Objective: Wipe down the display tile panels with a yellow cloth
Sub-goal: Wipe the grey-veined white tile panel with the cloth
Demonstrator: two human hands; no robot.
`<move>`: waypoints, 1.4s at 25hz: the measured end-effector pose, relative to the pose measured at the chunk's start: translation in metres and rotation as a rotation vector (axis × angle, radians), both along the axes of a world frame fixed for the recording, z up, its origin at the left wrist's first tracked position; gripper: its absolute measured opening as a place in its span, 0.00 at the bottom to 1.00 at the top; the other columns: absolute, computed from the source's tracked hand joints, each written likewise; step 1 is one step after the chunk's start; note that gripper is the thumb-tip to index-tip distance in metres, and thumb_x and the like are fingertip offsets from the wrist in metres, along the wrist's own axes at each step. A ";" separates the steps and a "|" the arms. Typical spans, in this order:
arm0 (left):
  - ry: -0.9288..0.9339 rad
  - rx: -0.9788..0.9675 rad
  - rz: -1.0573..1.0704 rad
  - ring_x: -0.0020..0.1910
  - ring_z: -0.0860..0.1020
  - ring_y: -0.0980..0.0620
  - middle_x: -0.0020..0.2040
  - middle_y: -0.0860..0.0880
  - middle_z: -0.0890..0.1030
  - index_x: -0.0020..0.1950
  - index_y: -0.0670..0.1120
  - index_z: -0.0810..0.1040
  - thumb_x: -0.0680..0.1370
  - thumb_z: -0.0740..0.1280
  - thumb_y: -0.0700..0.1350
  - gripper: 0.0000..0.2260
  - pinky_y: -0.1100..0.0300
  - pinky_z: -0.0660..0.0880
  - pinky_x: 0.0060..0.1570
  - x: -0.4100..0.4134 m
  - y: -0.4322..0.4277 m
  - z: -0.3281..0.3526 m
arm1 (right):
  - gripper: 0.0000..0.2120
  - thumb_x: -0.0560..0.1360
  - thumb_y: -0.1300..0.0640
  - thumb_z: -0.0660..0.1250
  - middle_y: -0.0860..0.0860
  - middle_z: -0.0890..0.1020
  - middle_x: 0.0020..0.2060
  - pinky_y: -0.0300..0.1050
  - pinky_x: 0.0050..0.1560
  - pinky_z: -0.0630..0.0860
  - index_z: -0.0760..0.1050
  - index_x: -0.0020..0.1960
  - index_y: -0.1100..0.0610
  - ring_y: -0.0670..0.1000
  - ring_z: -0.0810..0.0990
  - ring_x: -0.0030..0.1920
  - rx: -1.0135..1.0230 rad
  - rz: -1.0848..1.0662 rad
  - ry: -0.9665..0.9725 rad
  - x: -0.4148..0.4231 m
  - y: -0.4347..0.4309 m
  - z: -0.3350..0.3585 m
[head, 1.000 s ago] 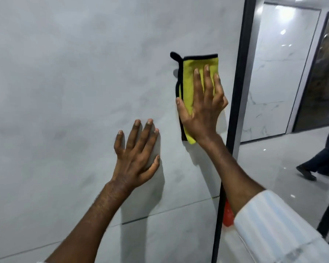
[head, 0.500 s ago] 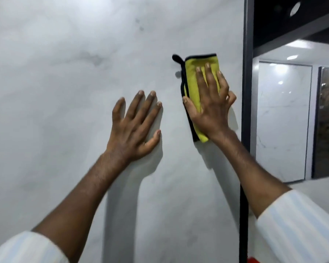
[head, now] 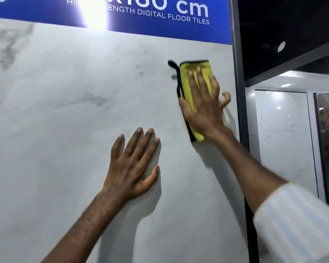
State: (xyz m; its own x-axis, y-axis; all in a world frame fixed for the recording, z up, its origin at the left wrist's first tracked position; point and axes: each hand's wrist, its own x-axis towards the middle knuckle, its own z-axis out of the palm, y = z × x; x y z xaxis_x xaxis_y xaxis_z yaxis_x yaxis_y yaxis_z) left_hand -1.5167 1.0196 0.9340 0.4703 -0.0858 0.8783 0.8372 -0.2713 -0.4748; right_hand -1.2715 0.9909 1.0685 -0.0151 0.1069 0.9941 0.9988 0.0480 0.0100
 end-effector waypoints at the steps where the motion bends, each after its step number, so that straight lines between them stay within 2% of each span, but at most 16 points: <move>1: 0.000 0.001 -0.003 0.83 0.59 0.41 0.83 0.44 0.61 0.82 0.45 0.66 0.81 0.58 0.58 0.31 0.32 0.59 0.75 0.000 0.000 0.000 | 0.36 0.82 0.37 0.56 0.47 0.49 0.85 0.73 0.71 0.53 0.49 0.85 0.45 0.56 0.48 0.83 -0.017 0.018 0.016 -0.001 -0.001 0.032; 3: 0.016 0.003 -0.014 0.83 0.60 0.41 0.83 0.44 0.62 0.81 0.45 0.67 0.81 0.59 0.58 0.31 0.31 0.60 0.74 0.000 0.000 0.000 | 0.37 0.82 0.37 0.57 0.46 0.48 0.85 0.71 0.73 0.53 0.47 0.85 0.45 0.56 0.46 0.83 -0.033 0.054 0.038 -0.001 -0.001 0.082; 5: 0.040 -0.002 -0.056 0.82 0.62 0.42 0.83 0.45 0.63 0.80 0.46 0.69 0.80 0.61 0.58 0.31 0.33 0.60 0.73 -0.002 -0.005 0.004 | 0.37 0.82 0.37 0.57 0.47 0.48 0.85 0.69 0.73 0.54 0.47 0.85 0.46 0.56 0.46 0.84 -0.029 0.073 0.035 -0.002 0.001 0.100; 8: 0.042 0.024 -0.036 0.82 0.61 0.43 0.83 0.46 0.62 0.80 0.47 0.70 0.80 0.61 0.58 0.30 0.35 0.59 0.73 -0.015 -0.015 0.020 | 0.38 0.81 0.36 0.57 0.47 0.48 0.85 0.68 0.71 0.57 0.48 0.85 0.46 0.56 0.46 0.84 0.004 0.072 0.000 -0.003 0.002 0.059; 10: -0.003 0.085 0.039 0.83 0.58 0.42 0.84 0.45 0.59 0.81 0.48 0.68 0.81 0.60 0.59 0.30 0.34 0.57 0.73 -0.028 -0.014 0.041 | 0.38 0.79 0.36 0.56 0.47 0.49 0.85 0.67 0.69 0.59 0.50 0.85 0.46 0.56 0.47 0.84 0.029 0.060 -0.046 -0.003 0.006 0.013; 12: -0.049 0.099 0.081 0.83 0.57 0.42 0.84 0.44 0.59 0.82 0.46 0.65 0.82 0.58 0.58 0.30 0.33 0.56 0.74 -0.034 -0.007 0.057 | 0.39 0.78 0.35 0.56 0.47 0.51 0.85 0.66 0.67 0.60 0.51 0.85 0.46 0.56 0.49 0.84 0.024 0.057 -0.054 -0.004 0.007 0.001; 18: -0.068 0.094 0.092 0.83 0.58 0.41 0.84 0.44 0.61 0.82 0.45 0.64 0.83 0.55 0.57 0.29 0.32 0.61 0.74 -0.033 0.007 0.054 | 0.39 0.80 0.35 0.57 0.47 0.49 0.85 0.66 0.70 0.57 0.49 0.85 0.46 0.57 0.46 0.84 -0.012 0.107 -0.037 -0.044 0.005 0.123; 20: -0.081 0.092 0.080 0.83 0.58 0.41 0.84 0.45 0.61 0.82 0.45 0.64 0.83 0.55 0.57 0.29 0.33 0.60 0.75 -0.034 0.007 0.053 | 0.38 0.81 0.35 0.57 0.48 0.49 0.85 0.67 0.71 0.56 0.48 0.85 0.46 0.57 0.46 0.84 -0.001 0.114 -0.039 -0.052 0.008 0.140; 22: -0.084 0.086 0.061 0.83 0.57 0.42 0.84 0.45 0.61 0.82 0.45 0.64 0.84 0.56 0.56 0.29 0.33 0.59 0.76 -0.032 0.006 0.052 | 0.37 0.81 0.36 0.56 0.48 0.51 0.85 0.68 0.71 0.57 0.50 0.85 0.47 0.57 0.47 0.84 0.038 0.131 -0.076 -0.050 0.009 0.119; 26: -0.099 0.074 0.072 0.84 0.56 0.41 0.84 0.44 0.60 0.83 0.44 0.63 0.84 0.56 0.56 0.29 0.34 0.58 0.77 -0.035 0.008 0.049 | 0.36 0.80 0.38 0.59 0.49 0.54 0.84 0.67 0.67 0.61 0.55 0.84 0.47 0.57 0.52 0.83 0.113 0.105 -0.070 -0.054 0.012 -0.010; 27: -0.097 0.063 0.076 0.84 0.56 0.41 0.84 0.44 0.59 0.83 0.44 0.63 0.84 0.56 0.56 0.29 0.34 0.58 0.77 -0.034 0.007 0.048 | 0.36 0.80 0.38 0.59 0.49 0.55 0.84 0.67 0.66 0.62 0.55 0.84 0.47 0.57 0.52 0.83 0.097 0.078 -0.078 -0.057 0.012 -0.025; 29: -0.079 0.038 0.034 0.84 0.56 0.41 0.84 0.44 0.59 0.83 0.44 0.63 0.84 0.56 0.56 0.30 0.34 0.57 0.78 -0.033 0.004 0.051 | 0.37 0.80 0.37 0.58 0.49 0.54 0.84 0.68 0.67 0.62 0.54 0.85 0.47 0.58 0.52 0.83 0.055 0.077 -0.103 -0.065 0.007 0.003; 32: 0.014 -0.008 -0.030 0.84 0.56 0.41 0.84 0.44 0.60 0.82 0.44 0.65 0.82 0.59 0.57 0.31 0.34 0.56 0.78 -0.048 0.001 0.042 | 0.37 0.81 0.36 0.57 0.48 0.50 0.85 0.67 0.71 0.59 0.50 0.85 0.46 0.57 0.48 0.84 -0.011 0.076 -0.062 -0.086 -0.003 0.089; 35: 0.075 -0.041 -0.031 0.83 0.58 0.42 0.83 0.45 0.62 0.82 0.45 0.66 0.81 0.60 0.59 0.31 0.32 0.57 0.77 -0.084 -0.002 0.003 | 0.38 0.81 0.36 0.56 0.48 0.50 0.85 0.66 0.72 0.59 0.49 0.85 0.46 0.57 0.48 0.84 -0.012 0.064 -0.021 -0.092 0.002 0.095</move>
State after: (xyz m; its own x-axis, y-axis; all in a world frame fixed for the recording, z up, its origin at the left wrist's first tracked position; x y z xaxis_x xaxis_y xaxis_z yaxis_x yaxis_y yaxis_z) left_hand -1.6009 1.0175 0.9370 0.5329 -0.0665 0.8436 0.7903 -0.3172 -0.5242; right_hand -1.3637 0.9930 1.1632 -0.0435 0.1173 0.9921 0.9932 0.1125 0.0303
